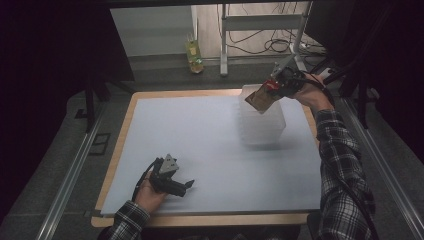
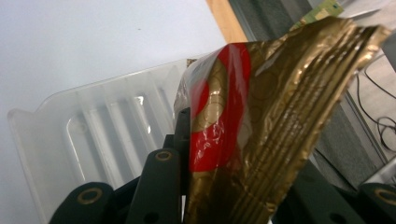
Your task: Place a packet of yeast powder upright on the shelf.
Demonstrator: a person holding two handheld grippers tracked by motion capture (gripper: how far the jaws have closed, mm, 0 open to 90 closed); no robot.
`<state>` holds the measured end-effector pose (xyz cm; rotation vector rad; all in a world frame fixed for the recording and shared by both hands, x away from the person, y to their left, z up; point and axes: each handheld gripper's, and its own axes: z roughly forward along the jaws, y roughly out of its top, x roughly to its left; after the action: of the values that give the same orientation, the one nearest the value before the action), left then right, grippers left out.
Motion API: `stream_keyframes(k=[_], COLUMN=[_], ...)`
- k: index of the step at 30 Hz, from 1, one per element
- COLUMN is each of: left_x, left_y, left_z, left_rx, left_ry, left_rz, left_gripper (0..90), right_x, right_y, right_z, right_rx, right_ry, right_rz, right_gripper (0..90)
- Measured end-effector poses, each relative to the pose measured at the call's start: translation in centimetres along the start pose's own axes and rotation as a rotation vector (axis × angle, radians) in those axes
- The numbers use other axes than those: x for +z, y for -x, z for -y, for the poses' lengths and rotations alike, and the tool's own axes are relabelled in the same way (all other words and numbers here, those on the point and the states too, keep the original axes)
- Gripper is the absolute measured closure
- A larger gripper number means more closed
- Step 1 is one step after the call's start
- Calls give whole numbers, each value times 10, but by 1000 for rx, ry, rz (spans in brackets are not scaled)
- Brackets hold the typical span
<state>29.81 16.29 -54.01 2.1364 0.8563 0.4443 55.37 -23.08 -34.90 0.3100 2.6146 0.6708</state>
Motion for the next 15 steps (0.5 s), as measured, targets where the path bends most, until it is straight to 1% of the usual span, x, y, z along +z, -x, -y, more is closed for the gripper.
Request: stream_keyframes(k=[1,2,3,7,8,9,10,11,12,13,15], left_x=[0,0,0,0,0,0,0,0,0,0,0], left_y=[0,0,0,0,0,0,0,0,0,0,-1], left_z=[0,0,0,0,0,0,0,0,1,1,1], left_rx=[3,3,4,5,5,6,6,5,4,3,2], left_ry=[-4,-4,-6,-10,-10,-10,-10,-10,-10,-11,-12], left_rz=[1,1,0,3,3,4,4,5,5,5,4], left_gripper=[0,0,0,1,0,0,0,0,0,0,0], right_x=[3,3,7,11,13,18,18,21,21,21,20], right_y=[-2,-2,-3,-5,-5,-7,-7,-8,-8,-6,-5], right_z=[-2,-2,-4,-6,-7,-8,-8,-8,-8,-8,-7], right_rx=[-18,-18,-33,-43,-52,-70,-70,-81,-81,-78,-83], right_ry=[-1,-1,-6,-13,-25,-55,-55,-81,-81,-96,-105], right_rz=[-20,-20,-29,-38,-42,-47,-47,-46,-46,-41,-39], right_gripper=[725,725,725,726,727,728,728,729,729,730,730])
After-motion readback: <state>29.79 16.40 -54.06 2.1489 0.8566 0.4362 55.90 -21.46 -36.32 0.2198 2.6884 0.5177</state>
